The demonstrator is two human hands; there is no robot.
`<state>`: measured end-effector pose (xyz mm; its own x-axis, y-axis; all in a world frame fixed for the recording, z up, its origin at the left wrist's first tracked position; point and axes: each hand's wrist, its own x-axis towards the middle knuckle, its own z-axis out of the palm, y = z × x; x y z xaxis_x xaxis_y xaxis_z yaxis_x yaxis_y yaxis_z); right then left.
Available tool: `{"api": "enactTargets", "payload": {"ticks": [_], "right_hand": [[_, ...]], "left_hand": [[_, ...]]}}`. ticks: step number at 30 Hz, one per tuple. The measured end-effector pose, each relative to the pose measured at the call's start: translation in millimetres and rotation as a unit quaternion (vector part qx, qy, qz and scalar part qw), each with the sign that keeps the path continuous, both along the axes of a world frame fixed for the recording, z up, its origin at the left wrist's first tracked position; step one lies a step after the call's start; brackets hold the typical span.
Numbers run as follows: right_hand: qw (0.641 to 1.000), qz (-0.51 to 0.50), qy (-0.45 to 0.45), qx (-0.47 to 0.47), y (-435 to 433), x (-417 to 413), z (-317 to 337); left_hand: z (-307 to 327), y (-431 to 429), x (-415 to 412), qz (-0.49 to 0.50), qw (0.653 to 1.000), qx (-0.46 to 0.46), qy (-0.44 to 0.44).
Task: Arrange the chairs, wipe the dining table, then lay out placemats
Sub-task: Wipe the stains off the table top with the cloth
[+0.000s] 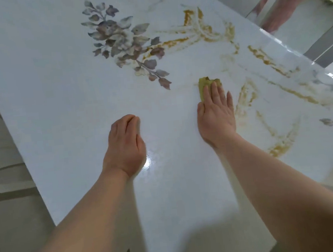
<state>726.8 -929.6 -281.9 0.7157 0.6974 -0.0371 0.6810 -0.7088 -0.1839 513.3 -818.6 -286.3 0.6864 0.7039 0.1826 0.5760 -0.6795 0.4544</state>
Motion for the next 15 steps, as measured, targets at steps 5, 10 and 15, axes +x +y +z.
{"api": "enactTargets", "payload": {"ticks": [5,10,15], "right_hand": [[0.986,0.164,0.016,0.024,24.8,-54.2,3.1],[0.977,0.210,0.014,0.037,47.1,-45.6,2.4],[0.998,0.056,0.003,0.032,52.8,-9.7,-1.4]], "left_hand": [[-1.1,0.5,0.0,0.001,1.000,0.013,0.003],[1.1,2.5,-1.7,-0.005,1.000,0.002,0.008],[6.0,19.6,-1.2,-0.024,0.999,0.019,0.024]]}}
